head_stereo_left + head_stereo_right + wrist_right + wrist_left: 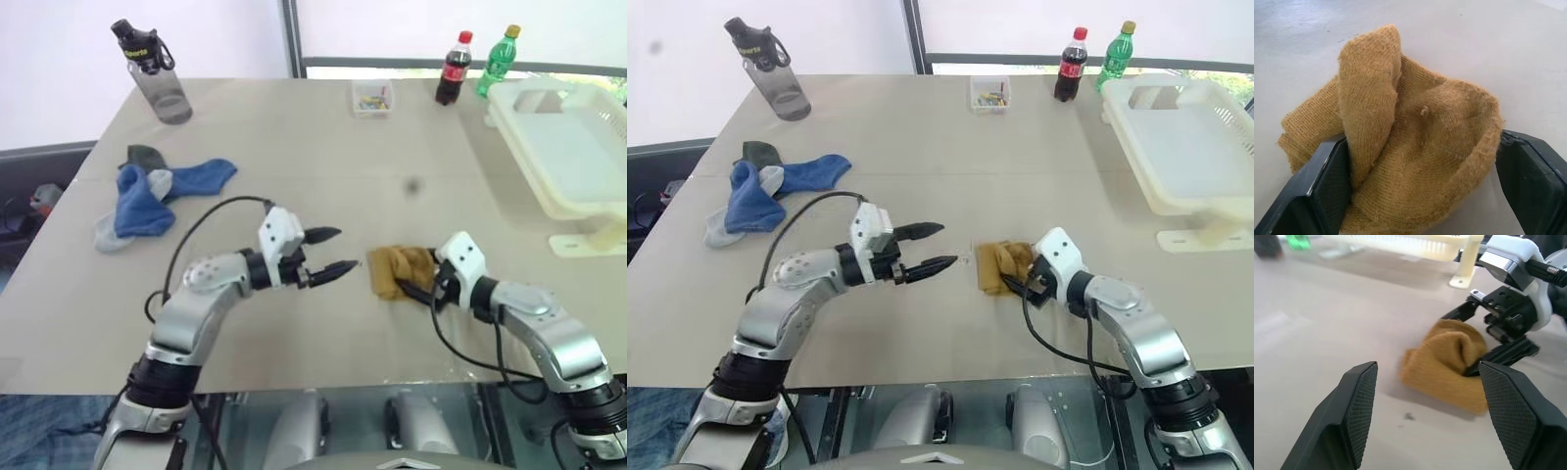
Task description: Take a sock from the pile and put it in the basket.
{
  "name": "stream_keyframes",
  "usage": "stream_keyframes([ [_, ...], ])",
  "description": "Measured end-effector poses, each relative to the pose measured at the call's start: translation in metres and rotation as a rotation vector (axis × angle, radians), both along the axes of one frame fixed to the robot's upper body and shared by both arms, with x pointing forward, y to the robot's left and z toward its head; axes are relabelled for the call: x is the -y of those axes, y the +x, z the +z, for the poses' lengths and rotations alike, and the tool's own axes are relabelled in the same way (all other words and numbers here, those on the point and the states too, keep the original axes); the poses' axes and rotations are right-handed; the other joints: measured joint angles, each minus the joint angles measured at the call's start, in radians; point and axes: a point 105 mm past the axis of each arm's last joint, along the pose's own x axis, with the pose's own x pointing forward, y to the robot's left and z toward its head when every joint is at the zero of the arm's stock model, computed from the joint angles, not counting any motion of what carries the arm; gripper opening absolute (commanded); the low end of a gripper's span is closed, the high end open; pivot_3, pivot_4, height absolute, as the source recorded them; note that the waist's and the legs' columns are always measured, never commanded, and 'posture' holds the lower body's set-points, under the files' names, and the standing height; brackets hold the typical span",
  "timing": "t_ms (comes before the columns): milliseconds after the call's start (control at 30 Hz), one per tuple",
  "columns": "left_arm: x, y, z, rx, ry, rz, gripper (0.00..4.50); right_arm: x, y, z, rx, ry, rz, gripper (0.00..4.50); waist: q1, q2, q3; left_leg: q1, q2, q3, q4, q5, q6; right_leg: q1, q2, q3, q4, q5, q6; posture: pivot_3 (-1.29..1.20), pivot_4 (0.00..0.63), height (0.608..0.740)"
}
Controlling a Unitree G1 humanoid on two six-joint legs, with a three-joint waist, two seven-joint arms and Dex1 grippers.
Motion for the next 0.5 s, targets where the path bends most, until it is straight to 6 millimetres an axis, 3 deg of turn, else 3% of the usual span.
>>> stream_keyframes([
  [267, -0.014, -0.004, -0.001, 0.021, 0.011, 0.022, 3.52, 0.0, 0.002, -0.003, 0.001, -0.024, 0.02, 4.4, 0.0, -0.001, 0.0, 0.009, 0.0, 0.001, -0.001, 0.0, 0.001, 0.008, 0.0, 0.0, 0.0, 0.0, 0.0, 0.0, 0.15, 0.74],
  [500, -0.01, -0.012, 0.01, 0.042, -0.026, -0.016, 3.52, 0.0, 0.001, -0.004, -0.004, -0.033, 0.033, 4.4, 0.0, -0.001, -0.001, 0.009, 0.001, 0.001, -0.001, 0.0, 0.001, 0.008, 0.001, 0.001, 0.0, 0.0, 0.0, 0.0, 0.15, 0.74],
])
